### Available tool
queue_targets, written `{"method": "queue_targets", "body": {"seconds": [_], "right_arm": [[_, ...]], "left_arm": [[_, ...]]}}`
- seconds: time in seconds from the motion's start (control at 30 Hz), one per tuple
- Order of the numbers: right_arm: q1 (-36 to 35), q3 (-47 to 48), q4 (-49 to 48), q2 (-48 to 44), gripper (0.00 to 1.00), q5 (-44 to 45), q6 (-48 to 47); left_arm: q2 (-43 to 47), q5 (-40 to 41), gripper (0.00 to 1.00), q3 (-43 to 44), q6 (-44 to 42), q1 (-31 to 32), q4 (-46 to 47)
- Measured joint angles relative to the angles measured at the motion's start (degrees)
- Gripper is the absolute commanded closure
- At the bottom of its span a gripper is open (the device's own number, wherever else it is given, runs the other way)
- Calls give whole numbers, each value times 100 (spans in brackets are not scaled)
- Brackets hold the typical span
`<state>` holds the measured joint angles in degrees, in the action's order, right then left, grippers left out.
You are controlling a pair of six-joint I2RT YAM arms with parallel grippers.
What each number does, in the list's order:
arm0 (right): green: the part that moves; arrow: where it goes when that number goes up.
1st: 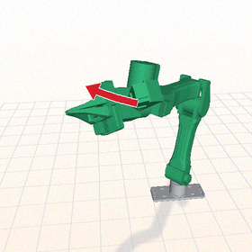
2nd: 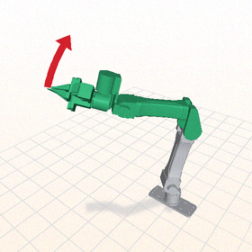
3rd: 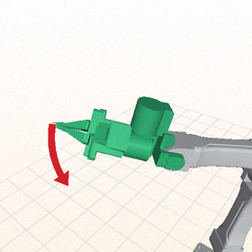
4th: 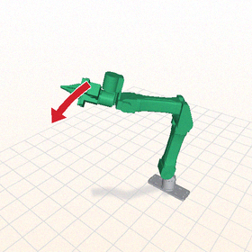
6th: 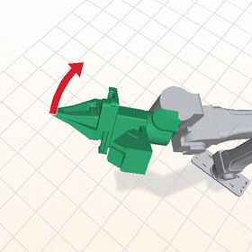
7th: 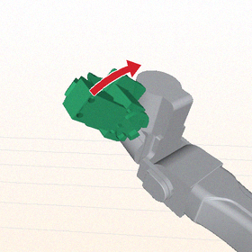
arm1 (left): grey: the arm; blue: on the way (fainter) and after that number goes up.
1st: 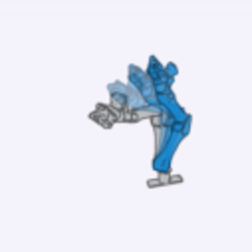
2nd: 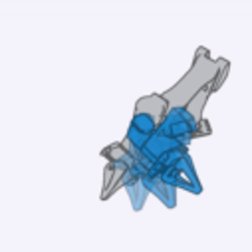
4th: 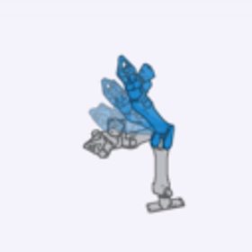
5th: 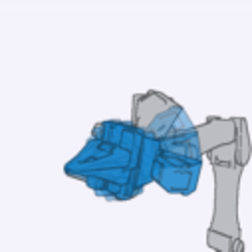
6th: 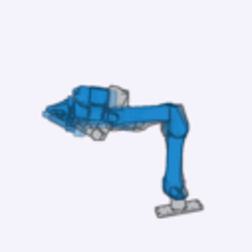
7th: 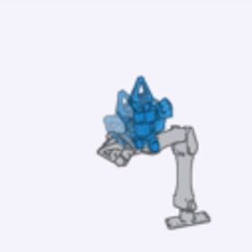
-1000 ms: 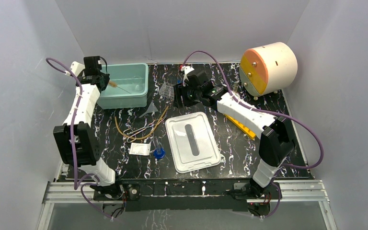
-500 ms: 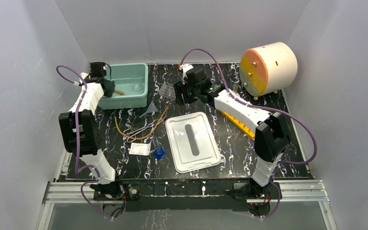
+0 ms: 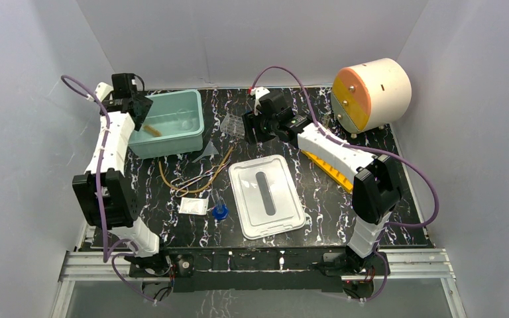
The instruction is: Organize the chemistry lab equipment
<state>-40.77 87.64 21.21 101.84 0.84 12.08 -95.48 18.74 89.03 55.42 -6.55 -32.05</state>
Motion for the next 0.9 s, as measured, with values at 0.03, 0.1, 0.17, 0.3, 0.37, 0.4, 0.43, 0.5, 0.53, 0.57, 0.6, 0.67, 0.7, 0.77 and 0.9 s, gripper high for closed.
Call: {"method": "queue_targets", "body": {"seconds": [0.03, 0.1, 0.17, 0.3, 0.37, 0.4, 0.43, 0.5, 0.53, 0.57, 0.6, 0.67, 0.7, 0.77, 0.9], "right_arm": [[0, 0, 0, 0, 30, 0, 11], [0, 0, 0, 0, 31, -96, 83], [0, 0, 0, 0, 31, -205, 151], [-22, 2, 2, 9, 30, -407, 271], [-72, 15, 2, 52, 30, -492, 319], [-98, 24, 4, 74, 30, -525, 341], [-125, 35, 11, 107, 30, -560, 374], [-201, 122, 37, 236, 30, -649, 433], [-249, 184, 44, 323, 30, -715, 455], [-289, 216, 46, 387, 29, -774, 468], [-345, 229, 48, 452, 28, -868, 468], [-452, 229, 114, 490, 27, -1012, 424], [-518, 229, 133, 490, 25, -1054, 378], [-717, 229, 116, 481, 24, -1126, 240], [-1215, 31, 28, 304, 21, -1132, 39]], "left_arm": [[44, -17, 42, 2, -35, 0, 0], [236, -284, 41, -11, -435, 0, 9], [553, -638, 35, -138, -876, -2, 96], [1467, -1368, 27, -645, -1705, 94, 289], [1864, -1681, 25, -872, -2052, 219, 398], [2035, -1825, 24, -990, -2212, 310, 459], [2170, -1943, 23, -1106, -2343, 393, 516], [2378, -2181, 21, -1410, -2621, 616, 638], [2450, -2293, 19, -1591, -2745, 728, 667], [2492, -2369, 18, -1733, -2830, 807, 669], [2524, -2424, 17, -1899, -2911, 905, 678], [2553, -2474, 15, -2197, -3008, 1029, 649], [2557, -2468, 15, -2302, -3012, 1054, 621], [2557, -2400, 12, -2417, -2983, 1064, 566], [2557, -1943, 12, -2437, -2756, 1064, 474]]}}
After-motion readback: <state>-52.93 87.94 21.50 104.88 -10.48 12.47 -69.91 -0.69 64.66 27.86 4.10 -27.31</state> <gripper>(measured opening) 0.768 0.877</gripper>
